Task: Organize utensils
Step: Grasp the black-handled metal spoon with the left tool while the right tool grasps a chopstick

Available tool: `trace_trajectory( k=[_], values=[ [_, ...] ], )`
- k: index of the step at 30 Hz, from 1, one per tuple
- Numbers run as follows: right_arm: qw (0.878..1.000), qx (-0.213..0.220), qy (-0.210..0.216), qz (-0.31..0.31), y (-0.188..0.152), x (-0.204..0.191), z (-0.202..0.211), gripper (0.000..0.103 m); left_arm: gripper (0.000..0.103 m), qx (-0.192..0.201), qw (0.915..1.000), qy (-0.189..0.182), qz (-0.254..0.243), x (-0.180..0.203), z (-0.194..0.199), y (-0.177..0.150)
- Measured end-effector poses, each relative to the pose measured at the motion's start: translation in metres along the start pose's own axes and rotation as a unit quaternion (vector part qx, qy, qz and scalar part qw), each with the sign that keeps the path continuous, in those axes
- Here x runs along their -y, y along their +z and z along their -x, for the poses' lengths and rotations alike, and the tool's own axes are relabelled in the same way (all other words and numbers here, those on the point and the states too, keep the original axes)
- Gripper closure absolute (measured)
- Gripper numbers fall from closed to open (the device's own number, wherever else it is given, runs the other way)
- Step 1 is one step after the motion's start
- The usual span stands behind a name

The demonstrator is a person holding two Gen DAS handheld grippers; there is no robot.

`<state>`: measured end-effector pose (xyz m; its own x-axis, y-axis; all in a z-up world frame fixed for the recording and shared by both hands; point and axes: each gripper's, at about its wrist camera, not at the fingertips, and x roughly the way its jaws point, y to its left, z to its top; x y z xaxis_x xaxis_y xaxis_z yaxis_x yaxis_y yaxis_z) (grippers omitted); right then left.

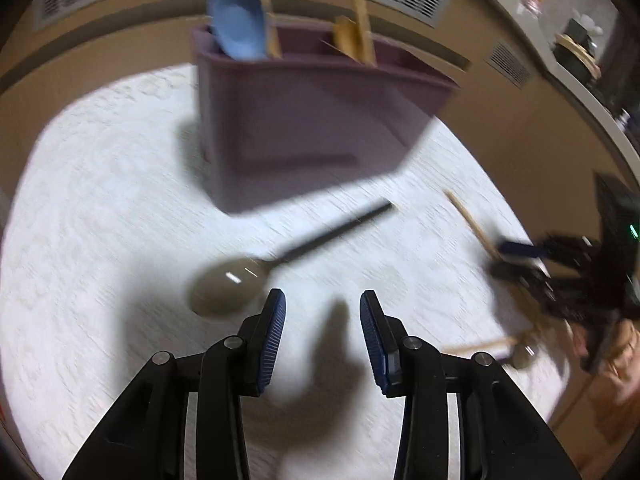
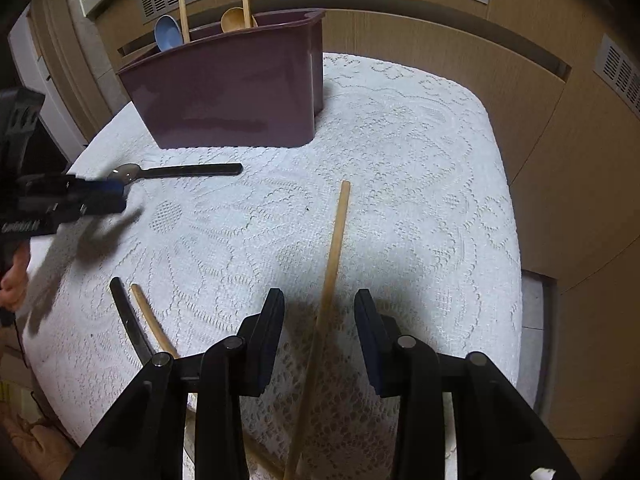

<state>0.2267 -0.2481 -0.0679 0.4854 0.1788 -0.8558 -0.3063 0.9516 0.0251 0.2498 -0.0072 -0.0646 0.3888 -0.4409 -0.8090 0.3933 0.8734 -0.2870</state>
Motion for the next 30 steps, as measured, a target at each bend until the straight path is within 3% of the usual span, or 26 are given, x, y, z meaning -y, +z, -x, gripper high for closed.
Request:
trace_trajectory(
  k=[4,7,10,14,19,23,28,30],
  values=[
    [1.000,0.002,-0.001,-0.001,0.006,-0.002,-0.003,0.069,0.062,-0.015,0.9997,-0.008,-0.020,0.013,0.002,-0.008],
    [1.000,0.006,-0.002,0.001,0.008,-0.004,-0.003,0.069,0.061,0.028,0.9982,0.046,-0.025,0.010,0.016,-0.002],
    [1.000,0.006,-0.003,0.000,0.007,-0.005,-0.005,0.069,0.047,0.070,0.9935,0.088,0.016,-0.012,0.026,0.009],
    [1.000,0.006,-0.005,-0.007,0.003,-0.004,-0.008,0.069,0.046,0.082,0.9886,0.103,0.073,-0.041,0.020,0.021],
    [1.000,0.007,-0.001,-0.008,0.001,-0.005,-0.006,0.069,0.046,0.044,0.9921,0.049,0.107,-0.051,0.000,0.022],
    [1.000,0.007,0.004,-0.011,0.002,-0.003,-0.007,0.069,0.046,0.026,0.9964,0.020,0.078,-0.030,-0.001,0.013],
    [1.000,0.009,0.010,-0.015,0.006,0.000,-0.009,0.069,0.046,-0.029,0.9984,-0.038,0.029,0.010,0.000,-0.007],
    [1.000,0.010,0.011,-0.014,0.008,-0.001,-0.010,0.077,0.046,-0.042,0.9981,-0.045,-0.006,0.027,0.003,-0.013]
  ],
)
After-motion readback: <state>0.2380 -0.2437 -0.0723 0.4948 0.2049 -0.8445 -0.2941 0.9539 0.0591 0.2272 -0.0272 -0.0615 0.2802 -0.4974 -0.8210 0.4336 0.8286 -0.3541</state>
